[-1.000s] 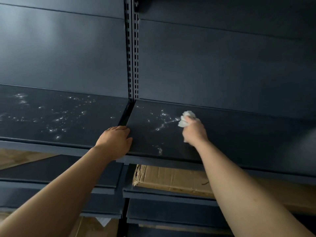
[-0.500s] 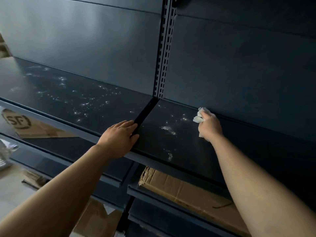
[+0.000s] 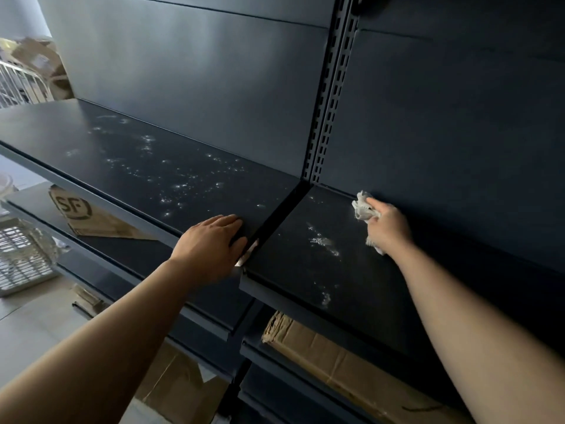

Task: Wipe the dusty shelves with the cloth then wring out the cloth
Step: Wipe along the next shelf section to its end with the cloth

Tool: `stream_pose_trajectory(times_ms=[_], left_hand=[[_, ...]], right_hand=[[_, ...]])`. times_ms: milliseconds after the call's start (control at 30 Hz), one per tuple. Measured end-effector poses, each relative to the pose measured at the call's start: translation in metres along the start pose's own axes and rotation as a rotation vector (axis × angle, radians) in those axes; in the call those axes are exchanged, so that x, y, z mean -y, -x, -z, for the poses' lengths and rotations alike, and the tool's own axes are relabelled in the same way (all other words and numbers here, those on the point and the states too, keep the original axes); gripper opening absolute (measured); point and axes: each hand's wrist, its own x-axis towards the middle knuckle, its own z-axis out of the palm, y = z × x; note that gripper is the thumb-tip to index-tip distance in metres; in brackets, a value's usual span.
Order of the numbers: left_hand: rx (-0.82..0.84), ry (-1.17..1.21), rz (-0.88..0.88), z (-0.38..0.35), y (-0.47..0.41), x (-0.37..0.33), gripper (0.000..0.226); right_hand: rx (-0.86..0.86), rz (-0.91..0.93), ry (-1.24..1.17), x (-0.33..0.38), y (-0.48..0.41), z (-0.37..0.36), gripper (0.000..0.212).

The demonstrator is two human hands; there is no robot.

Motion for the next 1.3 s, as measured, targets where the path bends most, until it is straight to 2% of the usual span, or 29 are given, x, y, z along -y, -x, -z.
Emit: stream_pose_trajectory(times_ms=[67,333,567,733,800,867,933,967,1067,1300], left_hand=[[0.009,0.018,-0.016,-0.001,-0.001,0.005,0.049],[0.014,0.034,-0.012,-0.008,-0.003,0.008,0.048],[0.016,0.031,0.005,-0.009,-0.001,0.005,0.048],[0.013,0.008,0.007,-0.007,0.002,0.000,0.048],[-0.017,-0.010,0.015,-0.004,0.007,-0.001,0.048],[-0.043,-0.024,0.016,-0.002,0.014,-0.002,0.048],[-0.054,-0.030,0.017,0.001,0.022,-0.002,0.046],[-0.061,-0.025,0.021,0.002,0.024,-0.002,0.043],[-0.054,0.001,0.041,0.003,0.031,-0.002,0.037],[0.037,0.054,-0.001,0.006,0.035,-0.001,0.043]], right_hand=[[0.056,0.035,0.095,0.000,-0.013,-0.009,0.056],[0.247,0.201,0.117,0.047,-0.037,-0.060,0.058],[0.341,0.315,-0.076,0.063,0.019,-0.061,0.055],[0.505,0.344,-0.262,0.063,0.060,-0.046,0.055],[0.439,0.271,-0.339,0.058,0.061,-0.030,0.058],[0.261,0.121,-0.354,0.043,0.050,-0.010,0.057],[0.092,0.034,-0.222,0.020,0.037,0.004,0.056],[0.064,0.041,-0.112,0.010,0.035,0.006,0.054],[0.113,0.142,0.076,0.003,0.047,-0.004,0.051],[0.299,0.369,-0.076,0.054,0.113,-0.033,0.050]])
